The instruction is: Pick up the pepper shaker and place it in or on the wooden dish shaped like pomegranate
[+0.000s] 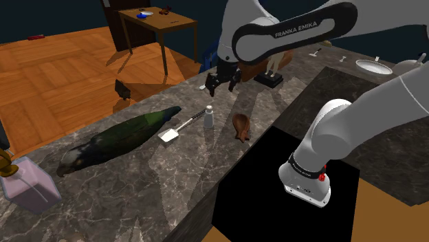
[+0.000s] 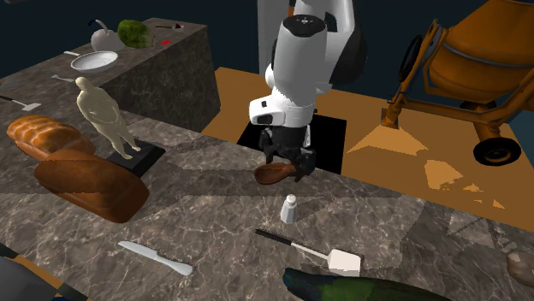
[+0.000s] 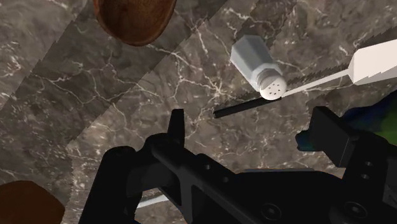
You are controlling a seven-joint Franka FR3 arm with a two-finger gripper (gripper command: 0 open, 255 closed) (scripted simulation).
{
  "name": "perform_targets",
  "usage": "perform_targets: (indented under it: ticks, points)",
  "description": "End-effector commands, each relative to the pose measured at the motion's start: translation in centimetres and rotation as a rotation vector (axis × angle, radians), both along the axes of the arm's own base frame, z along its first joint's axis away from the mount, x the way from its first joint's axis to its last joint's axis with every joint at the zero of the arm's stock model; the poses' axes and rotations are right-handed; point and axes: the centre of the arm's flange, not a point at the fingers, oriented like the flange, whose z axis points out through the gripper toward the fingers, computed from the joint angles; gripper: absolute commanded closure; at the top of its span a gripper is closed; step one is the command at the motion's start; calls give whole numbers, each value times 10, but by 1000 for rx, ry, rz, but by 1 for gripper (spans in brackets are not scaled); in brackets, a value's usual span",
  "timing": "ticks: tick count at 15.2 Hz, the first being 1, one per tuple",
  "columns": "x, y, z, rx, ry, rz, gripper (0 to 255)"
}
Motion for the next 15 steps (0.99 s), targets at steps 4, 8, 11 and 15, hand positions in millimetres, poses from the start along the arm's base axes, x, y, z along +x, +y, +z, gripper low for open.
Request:
perform_targets:
  ticks: [4,8,11,15]
  points:
    - [21,28,-55,20,13,-56,0]
    - [27,33,-81,24,15,-67,0]
    - [29,33,-97,24,15,-67,0]
    - [30,33,-105,24,15,-67,0]
